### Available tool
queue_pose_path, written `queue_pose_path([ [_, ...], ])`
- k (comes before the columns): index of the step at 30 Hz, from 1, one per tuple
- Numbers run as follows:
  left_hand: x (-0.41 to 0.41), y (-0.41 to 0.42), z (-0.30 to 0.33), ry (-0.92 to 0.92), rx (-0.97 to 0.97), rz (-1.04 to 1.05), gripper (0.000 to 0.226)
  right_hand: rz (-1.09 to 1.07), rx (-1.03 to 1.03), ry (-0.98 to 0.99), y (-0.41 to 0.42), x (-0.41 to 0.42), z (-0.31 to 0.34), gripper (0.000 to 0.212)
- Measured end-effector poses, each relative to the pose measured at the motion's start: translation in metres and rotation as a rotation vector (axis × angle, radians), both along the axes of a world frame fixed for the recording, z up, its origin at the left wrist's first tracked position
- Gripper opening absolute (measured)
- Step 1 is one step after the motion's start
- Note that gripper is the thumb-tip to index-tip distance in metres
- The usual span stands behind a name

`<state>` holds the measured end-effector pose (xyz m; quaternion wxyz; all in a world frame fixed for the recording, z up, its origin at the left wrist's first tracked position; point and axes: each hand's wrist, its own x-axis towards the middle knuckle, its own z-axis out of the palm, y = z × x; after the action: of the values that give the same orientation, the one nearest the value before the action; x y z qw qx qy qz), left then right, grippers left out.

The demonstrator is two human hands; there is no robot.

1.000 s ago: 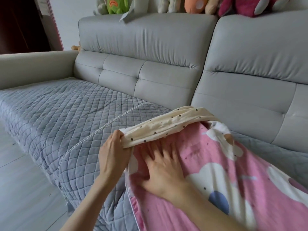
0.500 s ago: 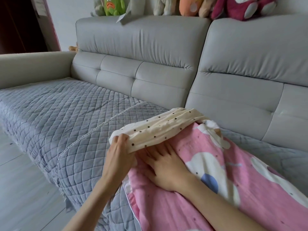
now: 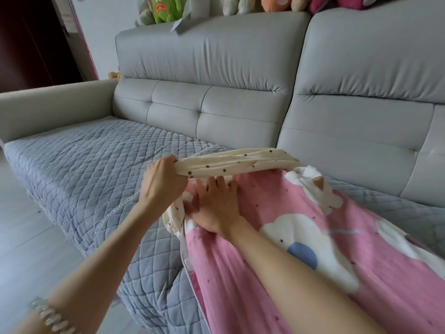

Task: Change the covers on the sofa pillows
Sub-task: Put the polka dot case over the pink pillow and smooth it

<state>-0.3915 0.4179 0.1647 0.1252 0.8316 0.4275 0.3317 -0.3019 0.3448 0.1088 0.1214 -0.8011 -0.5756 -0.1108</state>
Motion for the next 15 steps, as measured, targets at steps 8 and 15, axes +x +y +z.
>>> queue_pose_path([
  [8,-0.01,0.04,-0.015,-0.2,-0.495,-0.171,0.011,0.296,-0.215,0.015,0.039,0.012,-0.009,0.047],
  [15,0.002,0.043,-0.002,0.149,0.081,0.003,0.019,0.394,0.09,0.137,0.036,0.014,-0.017,0.032],
])
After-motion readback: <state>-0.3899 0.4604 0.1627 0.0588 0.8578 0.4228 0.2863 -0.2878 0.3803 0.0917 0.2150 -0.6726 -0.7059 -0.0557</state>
